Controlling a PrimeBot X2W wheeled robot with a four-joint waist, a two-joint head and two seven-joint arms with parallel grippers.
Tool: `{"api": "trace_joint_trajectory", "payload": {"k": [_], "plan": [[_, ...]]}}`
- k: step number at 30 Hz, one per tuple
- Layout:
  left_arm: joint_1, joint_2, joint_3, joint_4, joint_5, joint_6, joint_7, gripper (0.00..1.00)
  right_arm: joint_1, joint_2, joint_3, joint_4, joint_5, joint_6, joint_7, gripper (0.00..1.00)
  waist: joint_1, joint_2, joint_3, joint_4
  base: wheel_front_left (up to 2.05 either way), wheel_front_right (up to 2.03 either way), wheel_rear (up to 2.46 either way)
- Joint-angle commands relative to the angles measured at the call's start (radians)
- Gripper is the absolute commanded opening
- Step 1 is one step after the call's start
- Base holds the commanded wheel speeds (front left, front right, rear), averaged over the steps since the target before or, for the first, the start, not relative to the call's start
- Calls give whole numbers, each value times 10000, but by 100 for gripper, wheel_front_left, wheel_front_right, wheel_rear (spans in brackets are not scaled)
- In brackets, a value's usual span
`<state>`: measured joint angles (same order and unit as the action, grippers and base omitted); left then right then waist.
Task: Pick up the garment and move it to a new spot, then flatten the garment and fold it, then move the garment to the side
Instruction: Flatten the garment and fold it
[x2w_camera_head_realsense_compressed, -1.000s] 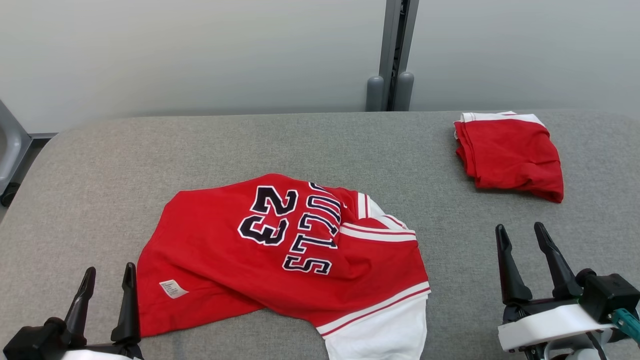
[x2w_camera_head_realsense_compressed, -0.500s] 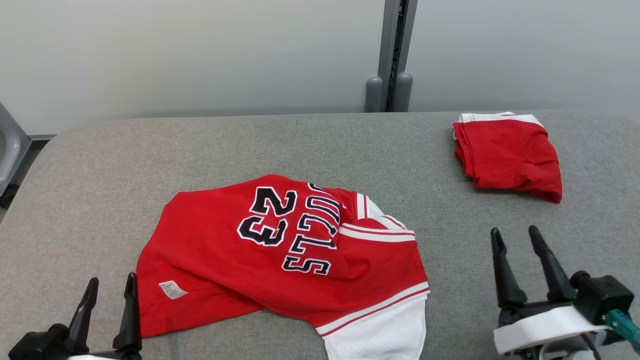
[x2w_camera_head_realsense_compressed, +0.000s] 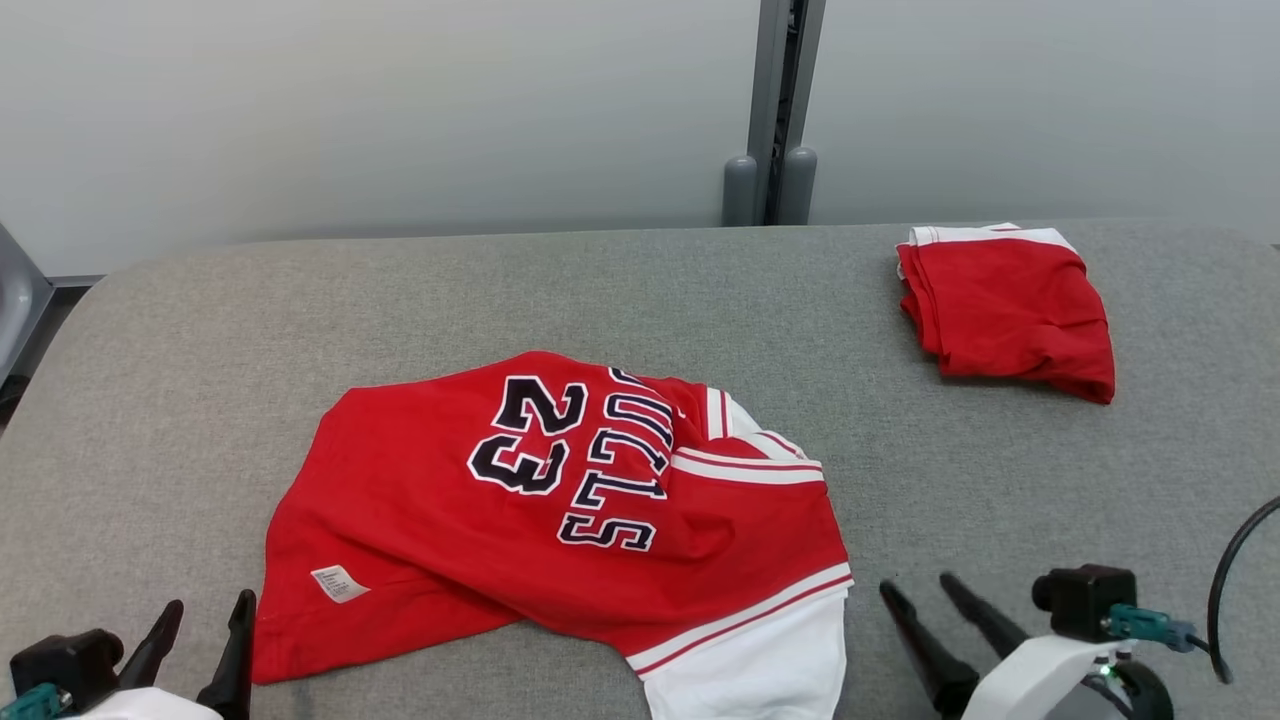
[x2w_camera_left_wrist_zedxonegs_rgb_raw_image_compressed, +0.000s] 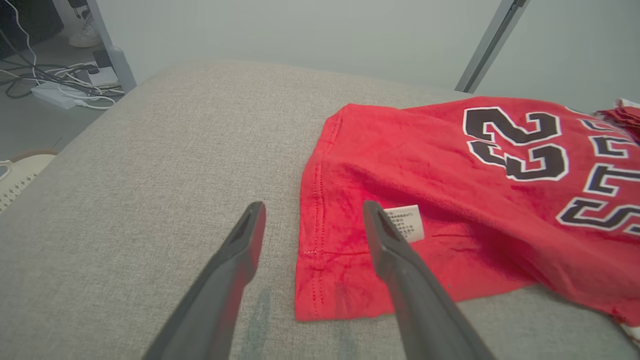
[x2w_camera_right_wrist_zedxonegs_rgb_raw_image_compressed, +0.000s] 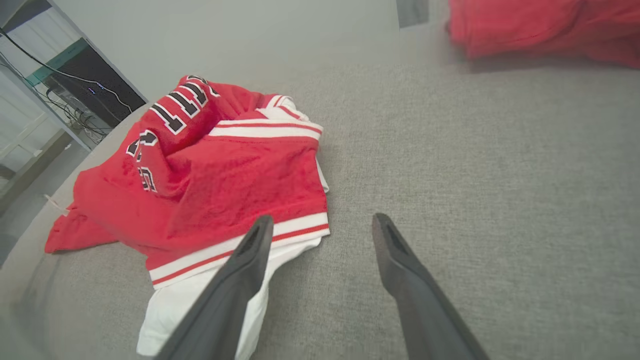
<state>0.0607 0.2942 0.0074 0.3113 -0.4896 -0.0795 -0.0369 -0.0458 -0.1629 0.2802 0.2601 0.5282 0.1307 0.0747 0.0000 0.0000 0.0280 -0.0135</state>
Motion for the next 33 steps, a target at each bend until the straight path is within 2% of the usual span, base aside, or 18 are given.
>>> {"api": "trace_joint_trajectory", "payload": {"k": [1,7,13,18,23,33], "plan": [[-167,70,-10,29,-48,-65,43,100,148,-91,38,-64,134,4,120,100,0,0,3,-4,0,0,0],[-421,336,-108,397,-358,-162,913,100,387,-496,631,-420,1488,5,1792,100,0,0,131,-82,0,0,0],[-693,357,-227,717,-552,-219,1196,100,571,-693,961,-919,2356,5,2745,100,0,0,361,-131,0,0,0],[-1045,421,-395,1117,-693,-313,1376,100,528,-686,1072,-974,2372,5,3134,100,0,0,573,-120,0,0,0],[-1467,570,-771,1685,-978,-424,1930,100,286,-365,1418,-618,2381,5,3364,100,0,0,789,-137,0,0,0],[-2021,657,-1409,2183,-1569,-526,2276,100,17,15,1786,146,2479,1,3444,100,0,0,1012,-86,0,0,0]]}}
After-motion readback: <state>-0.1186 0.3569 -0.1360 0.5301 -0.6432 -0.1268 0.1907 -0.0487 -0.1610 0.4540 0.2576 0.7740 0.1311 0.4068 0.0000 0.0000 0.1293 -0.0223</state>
